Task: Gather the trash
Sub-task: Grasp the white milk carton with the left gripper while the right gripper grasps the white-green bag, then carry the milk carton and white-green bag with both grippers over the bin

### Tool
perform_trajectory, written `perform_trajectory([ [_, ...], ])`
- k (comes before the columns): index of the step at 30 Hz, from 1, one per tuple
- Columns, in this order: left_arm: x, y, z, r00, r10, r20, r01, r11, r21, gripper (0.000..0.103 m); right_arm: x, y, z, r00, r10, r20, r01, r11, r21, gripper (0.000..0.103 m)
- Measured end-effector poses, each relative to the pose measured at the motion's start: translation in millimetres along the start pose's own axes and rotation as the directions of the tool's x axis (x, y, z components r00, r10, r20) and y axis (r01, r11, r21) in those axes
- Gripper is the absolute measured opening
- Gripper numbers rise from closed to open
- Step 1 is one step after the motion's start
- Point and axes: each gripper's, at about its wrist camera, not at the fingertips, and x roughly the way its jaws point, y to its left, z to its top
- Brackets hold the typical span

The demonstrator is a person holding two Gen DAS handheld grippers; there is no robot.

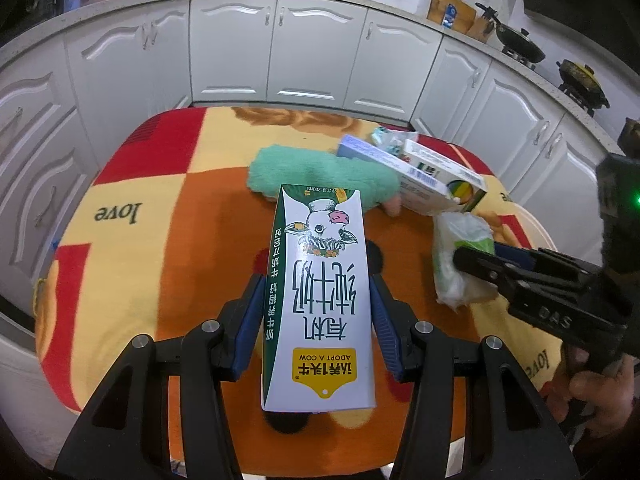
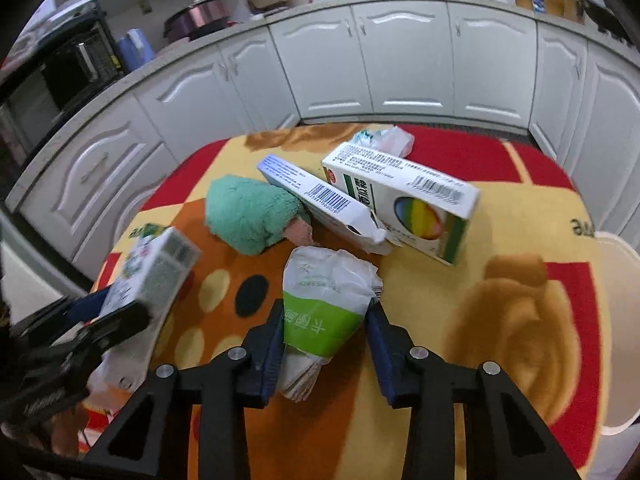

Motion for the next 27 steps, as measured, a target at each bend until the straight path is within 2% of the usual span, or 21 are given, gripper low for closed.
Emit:
perform_trajectory([
  [8,-7.6,-23.9,2.3,1.000,-0.023,0.018,0.023,0.999,0.030,0.049,-33.2,-14.6,-12.8,0.999,0.020,0.035,-0.021,0.999,0.033,0.037],
  [27,-19.1,-69.9,12.9,0.998,-0.031,0.059,0.025,0.995,0.101,0.049,-83.0,-36.4,-22.2,0.993,-0.035,0.109,0.030,0.999,0.041,0.037],
])
